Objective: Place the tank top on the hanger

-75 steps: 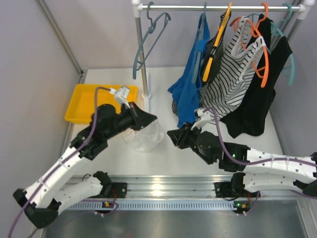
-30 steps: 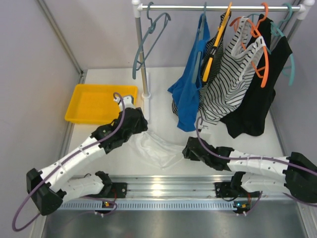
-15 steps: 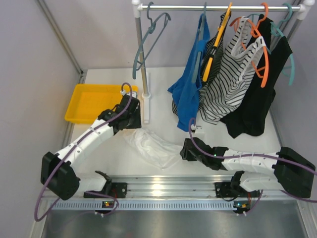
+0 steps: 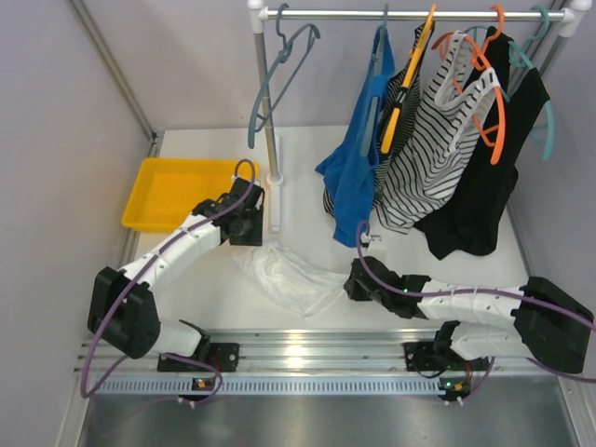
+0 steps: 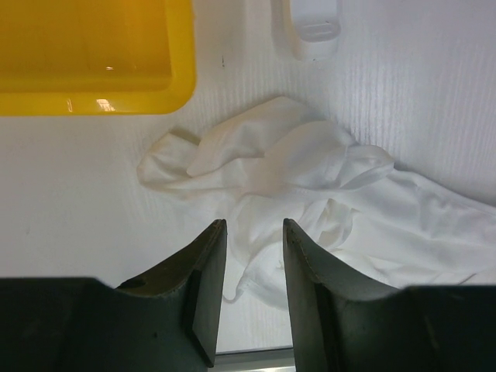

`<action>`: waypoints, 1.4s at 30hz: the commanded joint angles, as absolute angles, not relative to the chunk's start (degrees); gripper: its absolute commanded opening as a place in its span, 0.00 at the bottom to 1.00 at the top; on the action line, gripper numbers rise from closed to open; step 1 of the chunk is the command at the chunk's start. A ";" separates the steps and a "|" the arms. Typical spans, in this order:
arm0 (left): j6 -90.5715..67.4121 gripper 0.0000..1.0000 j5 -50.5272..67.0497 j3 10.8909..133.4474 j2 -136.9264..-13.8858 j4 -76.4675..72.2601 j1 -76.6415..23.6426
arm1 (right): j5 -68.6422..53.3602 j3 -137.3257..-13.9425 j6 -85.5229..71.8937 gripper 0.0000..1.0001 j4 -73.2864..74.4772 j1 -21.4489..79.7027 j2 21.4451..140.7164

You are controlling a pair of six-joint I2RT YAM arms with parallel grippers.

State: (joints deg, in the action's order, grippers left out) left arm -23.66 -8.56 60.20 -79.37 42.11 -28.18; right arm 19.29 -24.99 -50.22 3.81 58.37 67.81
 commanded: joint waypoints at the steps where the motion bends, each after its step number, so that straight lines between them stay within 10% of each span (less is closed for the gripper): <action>1: -21.71 0.40 -7.12 61.70 -80.33 43.24 -27.69 | 18.90 -24.26 -49.22 0.09 1.76 57.31 65.74; 42: -20.13 0.26 -8.26 58.98 -88.07 42.01 -24.17 | 16.87 -22.24 -46.85 0.06 6.06 51.33 57.57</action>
State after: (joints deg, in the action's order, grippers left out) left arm -20.82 -8.16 59.44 -87.79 42.09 -24.71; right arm 16.60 -22.13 -47.77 6.17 52.42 59.00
